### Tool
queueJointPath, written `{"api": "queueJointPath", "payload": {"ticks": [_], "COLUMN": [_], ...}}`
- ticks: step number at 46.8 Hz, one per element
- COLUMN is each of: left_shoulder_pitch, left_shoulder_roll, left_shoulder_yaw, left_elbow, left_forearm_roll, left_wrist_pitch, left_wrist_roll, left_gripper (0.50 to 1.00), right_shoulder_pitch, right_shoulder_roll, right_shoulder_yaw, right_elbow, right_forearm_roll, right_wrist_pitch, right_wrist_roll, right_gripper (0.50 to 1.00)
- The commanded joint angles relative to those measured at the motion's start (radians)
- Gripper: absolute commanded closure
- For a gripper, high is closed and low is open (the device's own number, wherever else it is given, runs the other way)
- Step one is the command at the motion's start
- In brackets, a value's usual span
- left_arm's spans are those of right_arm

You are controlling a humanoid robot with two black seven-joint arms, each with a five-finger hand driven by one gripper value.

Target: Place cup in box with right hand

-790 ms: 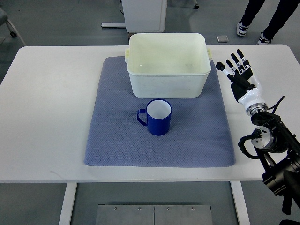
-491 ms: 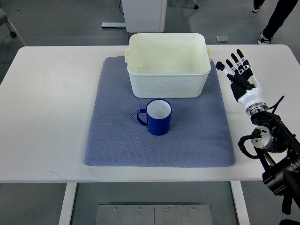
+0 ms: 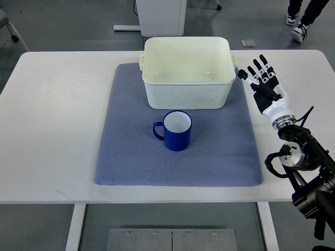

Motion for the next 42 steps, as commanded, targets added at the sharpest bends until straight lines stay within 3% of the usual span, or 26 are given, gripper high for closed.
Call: {"api": "queueJointPath", "payload": {"ticks": [1,42], "left_shoulder_pitch": [0.001,0.001], "left_shoulder_roll": [0.0,0.0], "left_shoulder_yaw": [0.001,0.001], "left_elbow": [0.0,0.0], "left_forearm_roll": [0.001,0.001], "left_wrist_pitch": [0.0,0.0], "left_wrist_roll": [0.0,0.0], "left_gripper": [0.5,0.5], "right_shoulder_pitch": [0.001,0.026], "right_shoulder_roll": [-0.001,-0.046], "right_shoulder_yaw": [-0.004,-0.005], "right_elbow": [-0.001,-0.038], "right_forearm_roll": [0.005,0.047], "right_wrist_pitch": [0.0,0.0], "right_wrist_roll": [-0.001,-0.001], "right_gripper": [0.5,0.5]}}
